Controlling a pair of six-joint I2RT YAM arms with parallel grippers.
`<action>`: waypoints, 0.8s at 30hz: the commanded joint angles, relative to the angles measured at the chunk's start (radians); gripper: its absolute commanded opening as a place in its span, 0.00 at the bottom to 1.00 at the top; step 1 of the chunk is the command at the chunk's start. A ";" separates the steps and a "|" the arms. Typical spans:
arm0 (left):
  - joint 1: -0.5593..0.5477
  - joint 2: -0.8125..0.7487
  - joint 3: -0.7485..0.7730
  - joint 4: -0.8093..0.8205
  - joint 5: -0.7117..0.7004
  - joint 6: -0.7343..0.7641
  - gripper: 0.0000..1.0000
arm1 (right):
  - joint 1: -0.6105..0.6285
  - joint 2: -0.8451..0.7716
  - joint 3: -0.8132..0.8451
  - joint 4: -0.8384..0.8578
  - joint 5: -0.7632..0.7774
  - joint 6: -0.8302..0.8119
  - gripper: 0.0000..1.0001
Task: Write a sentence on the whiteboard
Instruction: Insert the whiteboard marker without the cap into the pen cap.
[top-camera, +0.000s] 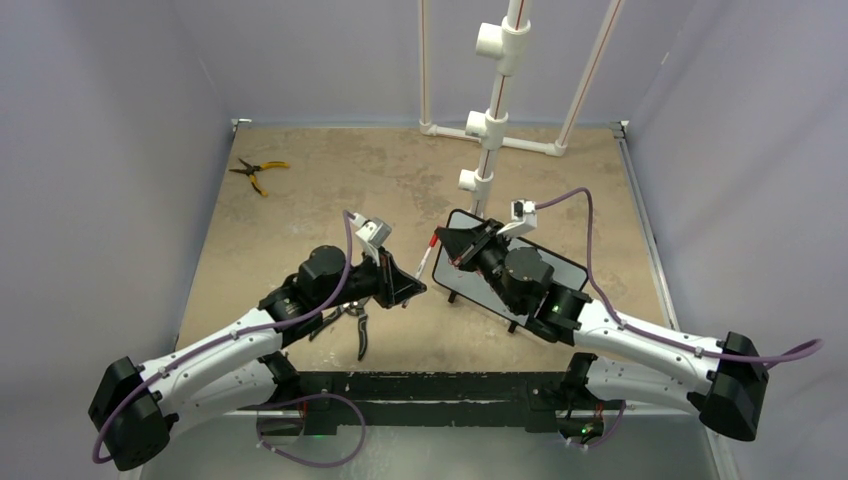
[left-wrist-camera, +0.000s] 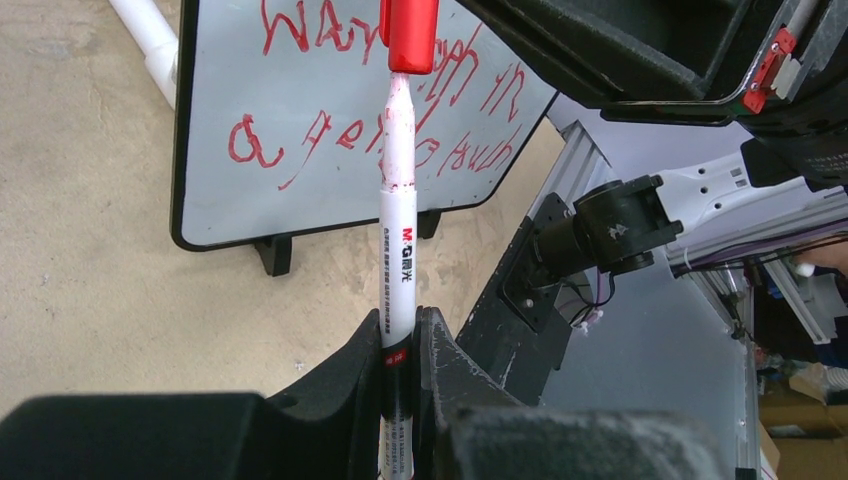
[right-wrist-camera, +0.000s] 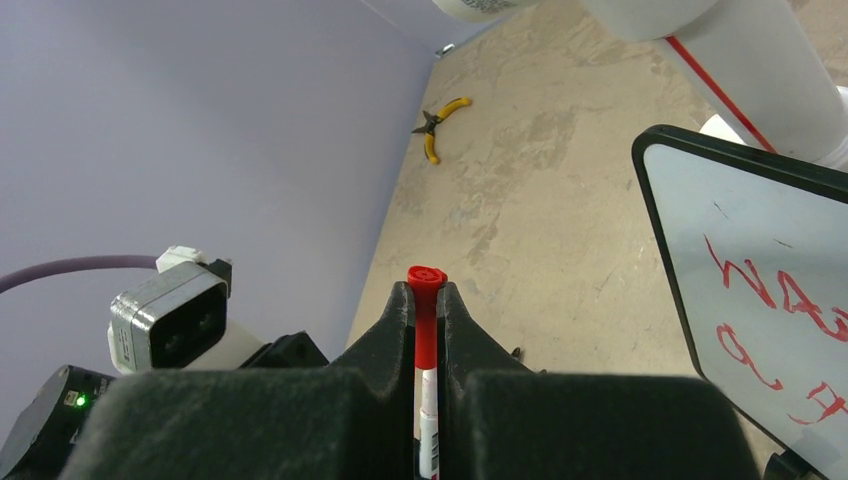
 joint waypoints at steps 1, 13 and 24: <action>0.014 -0.022 0.045 0.053 -0.019 -0.012 0.00 | 0.016 -0.033 -0.014 0.041 -0.121 -0.022 0.00; 0.028 -0.060 0.026 0.040 -0.001 -0.028 0.00 | 0.016 -0.068 -0.043 0.059 -0.142 -0.006 0.00; 0.040 -0.092 0.010 0.127 0.096 -0.078 0.00 | 0.016 -0.088 -0.076 0.122 -0.164 -0.104 0.00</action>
